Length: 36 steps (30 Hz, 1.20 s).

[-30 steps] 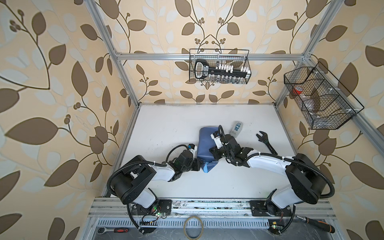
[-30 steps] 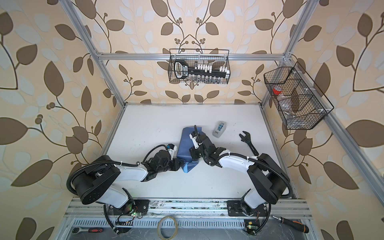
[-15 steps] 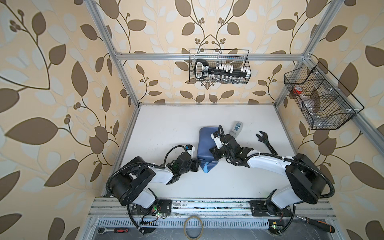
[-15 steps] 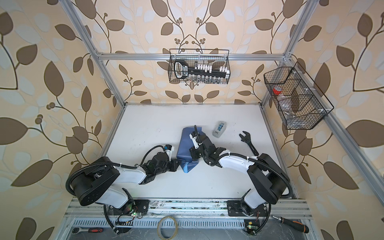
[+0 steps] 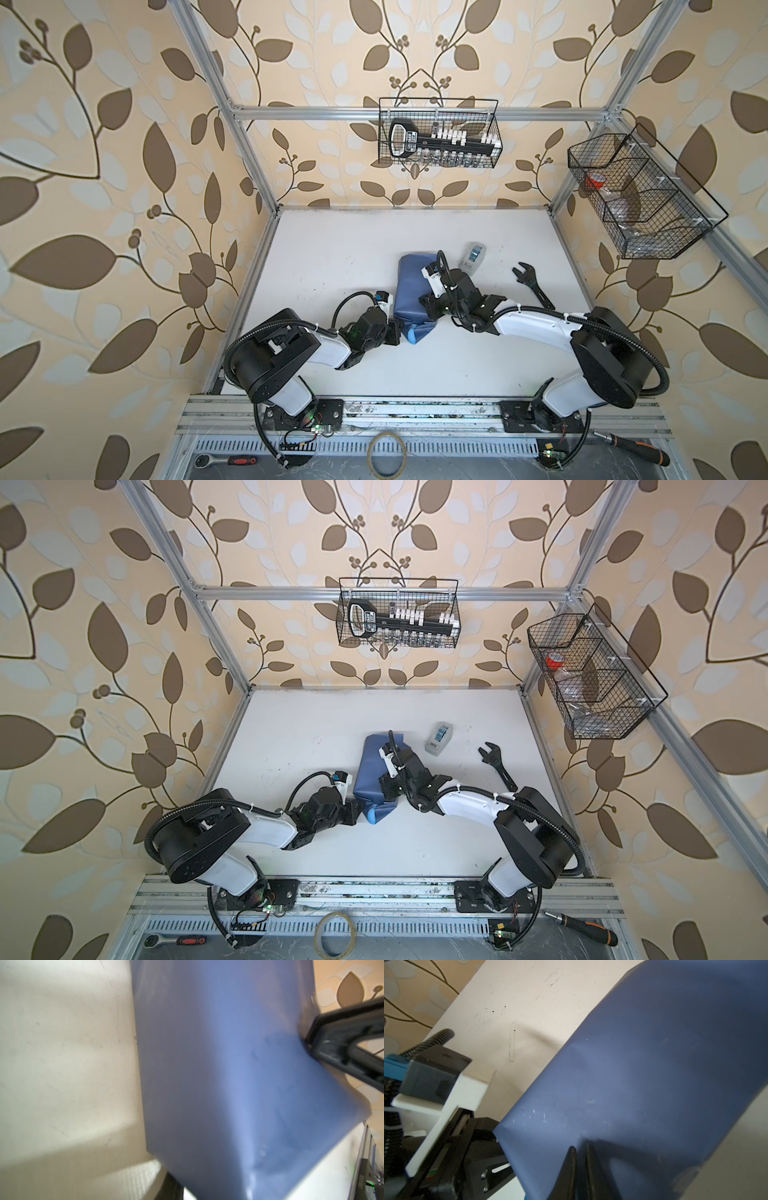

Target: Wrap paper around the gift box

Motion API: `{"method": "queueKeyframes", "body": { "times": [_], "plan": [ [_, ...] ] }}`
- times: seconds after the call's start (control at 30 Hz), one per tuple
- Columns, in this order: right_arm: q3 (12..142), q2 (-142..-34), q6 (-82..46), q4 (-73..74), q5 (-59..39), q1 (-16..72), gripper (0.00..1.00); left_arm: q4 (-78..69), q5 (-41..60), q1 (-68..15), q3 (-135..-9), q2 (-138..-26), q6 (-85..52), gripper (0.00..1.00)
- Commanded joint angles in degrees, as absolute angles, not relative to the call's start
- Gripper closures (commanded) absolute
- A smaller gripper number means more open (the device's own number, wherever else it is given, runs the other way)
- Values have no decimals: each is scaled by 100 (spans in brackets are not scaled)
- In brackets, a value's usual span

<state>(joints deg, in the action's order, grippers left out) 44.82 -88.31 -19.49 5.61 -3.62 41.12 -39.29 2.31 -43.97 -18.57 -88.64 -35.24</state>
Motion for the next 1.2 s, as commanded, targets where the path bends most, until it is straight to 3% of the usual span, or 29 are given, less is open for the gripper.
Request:
{"method": "queueKeyframes", "body": {
  "times": [0.0,0.77,1.17],
  "plan": [
    [4192,-9088,-1943,-237,-563,4201,87,-3789,2,-4490,-1852,-8885,-3349,86],
    [4223,-9044,-1969,-248,-569,4201,89,-3322,-432,-5492,-1603,-8707,-3605,91],
    [4227,-8991,-1960,-298,-569,4201,89,-3014,-625,-5020,-1904,-8606,-3343,92]
  ]
}}
